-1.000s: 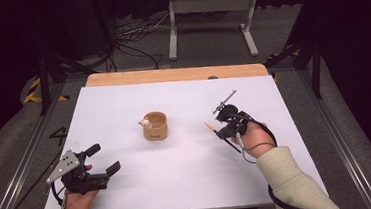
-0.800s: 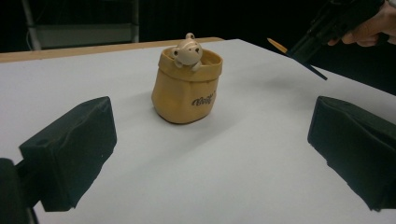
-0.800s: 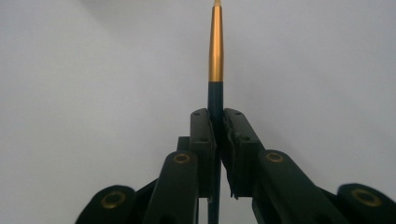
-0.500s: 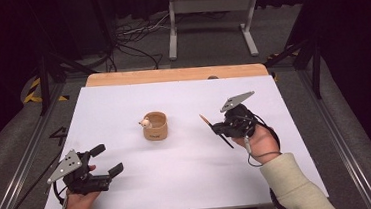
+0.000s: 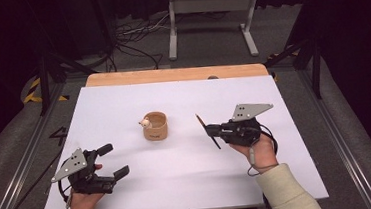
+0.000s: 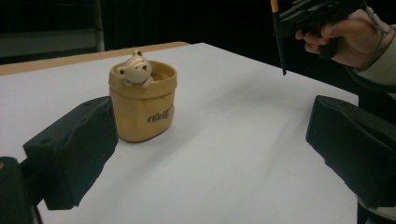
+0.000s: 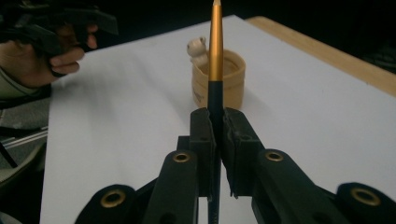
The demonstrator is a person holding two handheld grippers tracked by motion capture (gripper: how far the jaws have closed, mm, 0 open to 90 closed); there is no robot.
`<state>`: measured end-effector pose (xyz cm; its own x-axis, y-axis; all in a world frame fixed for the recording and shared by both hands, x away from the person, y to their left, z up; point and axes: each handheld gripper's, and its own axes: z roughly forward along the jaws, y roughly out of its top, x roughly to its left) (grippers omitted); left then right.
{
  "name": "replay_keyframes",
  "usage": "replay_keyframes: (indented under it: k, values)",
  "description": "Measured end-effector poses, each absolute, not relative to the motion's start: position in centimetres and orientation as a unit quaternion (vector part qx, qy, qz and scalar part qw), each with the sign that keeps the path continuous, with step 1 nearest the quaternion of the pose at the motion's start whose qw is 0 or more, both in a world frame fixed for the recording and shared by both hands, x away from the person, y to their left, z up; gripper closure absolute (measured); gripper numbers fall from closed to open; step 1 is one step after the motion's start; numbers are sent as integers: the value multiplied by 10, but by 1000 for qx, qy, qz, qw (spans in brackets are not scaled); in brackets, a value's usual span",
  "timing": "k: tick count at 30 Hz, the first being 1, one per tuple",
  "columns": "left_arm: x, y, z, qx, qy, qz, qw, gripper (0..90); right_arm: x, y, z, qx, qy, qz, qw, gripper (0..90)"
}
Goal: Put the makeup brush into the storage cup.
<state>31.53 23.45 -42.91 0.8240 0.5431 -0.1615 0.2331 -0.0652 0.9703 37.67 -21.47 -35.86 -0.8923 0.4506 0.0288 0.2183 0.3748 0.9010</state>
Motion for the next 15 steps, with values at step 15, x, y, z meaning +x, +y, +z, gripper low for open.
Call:
replay_keyframes:
  k: [15]
  values:
    - [318, 215, -418, 724, 227, 104, 643, 73, 366, -211, -379, 143, 766, 620, 90, 831]
